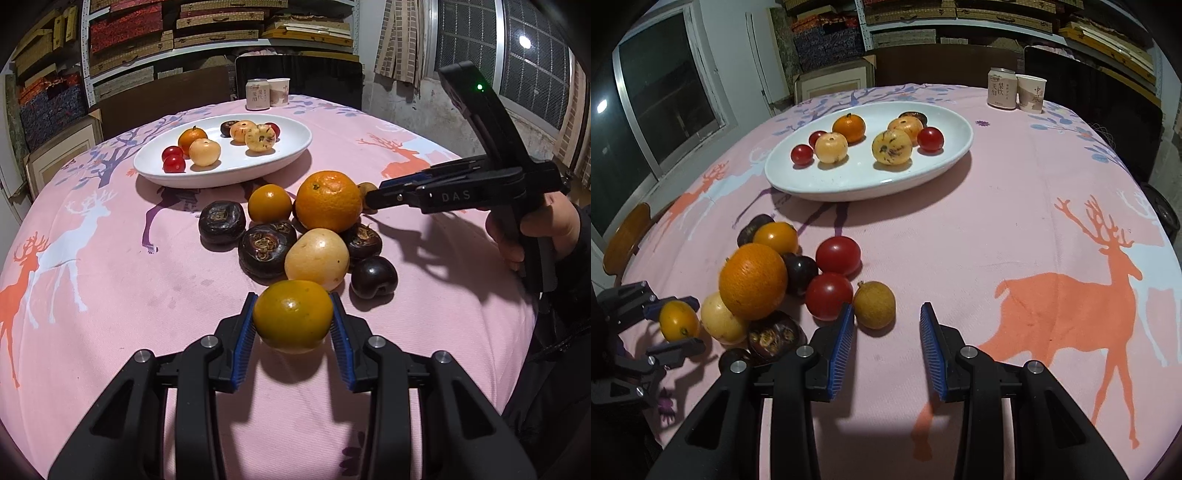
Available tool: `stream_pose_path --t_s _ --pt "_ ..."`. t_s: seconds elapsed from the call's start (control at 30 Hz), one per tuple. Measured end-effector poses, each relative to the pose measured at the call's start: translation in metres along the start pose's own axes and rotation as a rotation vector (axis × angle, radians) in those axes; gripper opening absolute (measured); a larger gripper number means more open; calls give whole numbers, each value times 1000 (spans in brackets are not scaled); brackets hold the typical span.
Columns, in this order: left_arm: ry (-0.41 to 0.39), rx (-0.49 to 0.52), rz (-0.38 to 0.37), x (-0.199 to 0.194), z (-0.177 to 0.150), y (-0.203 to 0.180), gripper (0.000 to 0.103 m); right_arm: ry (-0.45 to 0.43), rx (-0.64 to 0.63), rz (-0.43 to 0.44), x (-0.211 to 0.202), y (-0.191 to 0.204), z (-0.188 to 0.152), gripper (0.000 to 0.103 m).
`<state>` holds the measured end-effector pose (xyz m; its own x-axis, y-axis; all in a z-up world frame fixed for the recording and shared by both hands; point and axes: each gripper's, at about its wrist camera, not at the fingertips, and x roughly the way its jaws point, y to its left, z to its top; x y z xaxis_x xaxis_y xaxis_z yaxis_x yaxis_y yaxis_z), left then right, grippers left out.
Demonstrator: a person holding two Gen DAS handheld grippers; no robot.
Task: Organize fruits
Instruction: 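Grasp a small brown round fruit with the right gripper while the left holds the citrus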
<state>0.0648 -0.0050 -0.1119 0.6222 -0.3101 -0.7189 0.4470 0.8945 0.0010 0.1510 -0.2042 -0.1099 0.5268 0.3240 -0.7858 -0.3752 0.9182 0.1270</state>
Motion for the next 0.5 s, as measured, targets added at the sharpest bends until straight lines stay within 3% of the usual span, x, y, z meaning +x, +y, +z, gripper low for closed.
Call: stream_pose_path --t_s 0.2,0.3,0.5 --pt "2 -3 6 1 -1 0 37 6 -48 -18 9 13 7 37" --pt "2 -6 6 1 -1 1 37 9 -48 -11 11 13 9 25" --pt "0 -6 5 0 -1 1 37 -16 -56 -26 4 16 6 25"
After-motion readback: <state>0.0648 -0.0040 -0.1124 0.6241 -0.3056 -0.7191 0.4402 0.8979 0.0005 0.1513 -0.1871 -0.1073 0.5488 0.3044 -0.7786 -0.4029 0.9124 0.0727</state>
